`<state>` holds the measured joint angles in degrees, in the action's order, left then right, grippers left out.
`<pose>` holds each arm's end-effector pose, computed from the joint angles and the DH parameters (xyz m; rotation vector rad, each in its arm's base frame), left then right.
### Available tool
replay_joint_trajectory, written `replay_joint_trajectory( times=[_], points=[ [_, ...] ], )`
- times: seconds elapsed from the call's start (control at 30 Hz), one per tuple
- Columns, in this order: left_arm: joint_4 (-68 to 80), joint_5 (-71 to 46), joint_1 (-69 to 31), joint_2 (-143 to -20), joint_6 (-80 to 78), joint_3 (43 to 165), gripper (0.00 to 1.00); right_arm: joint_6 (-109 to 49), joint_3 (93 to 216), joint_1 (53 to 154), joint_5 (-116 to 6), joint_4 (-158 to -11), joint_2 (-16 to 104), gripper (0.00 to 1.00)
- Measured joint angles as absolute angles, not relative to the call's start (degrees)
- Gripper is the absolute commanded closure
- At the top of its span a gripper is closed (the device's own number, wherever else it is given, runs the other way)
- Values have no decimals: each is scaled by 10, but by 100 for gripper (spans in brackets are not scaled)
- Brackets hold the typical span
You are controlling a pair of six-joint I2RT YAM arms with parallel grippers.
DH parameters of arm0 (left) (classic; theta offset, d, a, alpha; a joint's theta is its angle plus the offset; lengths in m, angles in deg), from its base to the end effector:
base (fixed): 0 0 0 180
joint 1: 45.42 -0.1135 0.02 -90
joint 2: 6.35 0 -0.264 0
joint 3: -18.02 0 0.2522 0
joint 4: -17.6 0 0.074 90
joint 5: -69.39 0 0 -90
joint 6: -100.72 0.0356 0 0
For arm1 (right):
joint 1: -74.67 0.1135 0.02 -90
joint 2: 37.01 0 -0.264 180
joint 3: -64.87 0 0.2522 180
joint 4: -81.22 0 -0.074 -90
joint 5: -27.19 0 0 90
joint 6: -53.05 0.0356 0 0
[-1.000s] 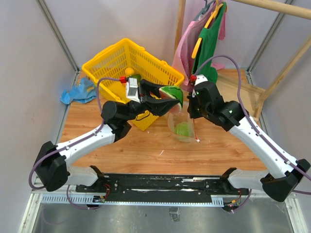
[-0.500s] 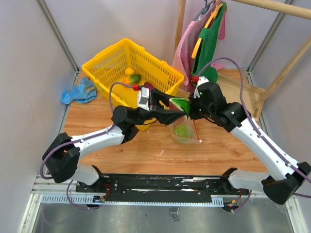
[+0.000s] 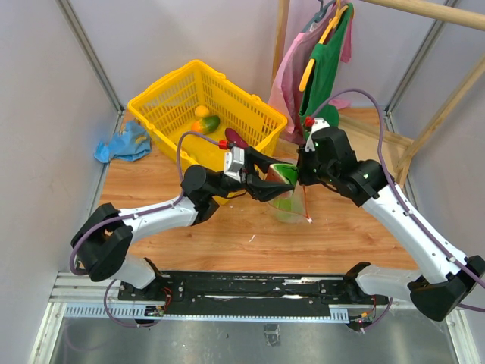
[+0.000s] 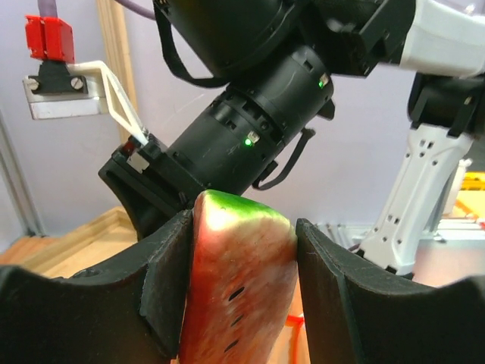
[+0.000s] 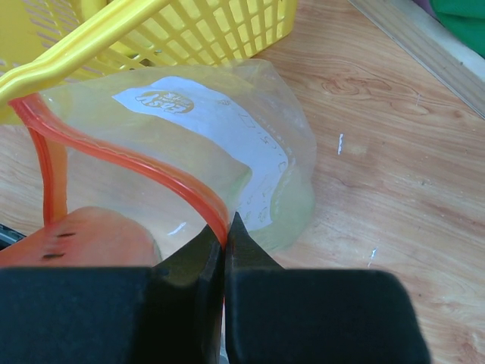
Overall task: Place the food in the zip-top bag and seal the zipper
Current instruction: Place the fake fruit in the zipper food storage bag.
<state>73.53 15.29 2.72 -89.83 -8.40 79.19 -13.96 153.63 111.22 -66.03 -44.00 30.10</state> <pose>0.1906 -0.2441 0.3370 0.8644 0.8448 -1.3479 0.1968 0.1434 0.3899 -0.2262 2.1863 0.5373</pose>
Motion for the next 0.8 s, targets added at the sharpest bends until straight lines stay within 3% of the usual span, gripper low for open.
replay_joint_trajectory(
  times=[0.27,0.43,0.6,0.8],
  points=[
    [608,151,28,-895,53,790,64,-140,1536,1112,-656,-441,301,99],
    [539,135,28,-886,133,789,34,-141,1536,1112,-654,-441,301,99],
    [505,120,28,-878,177,789,23,-143,1536,1112,-651,-442,300,99],
    [481,107,28,-865,191,789,19,-144,1536,1112,-652,-442,300,99]
  ],
)
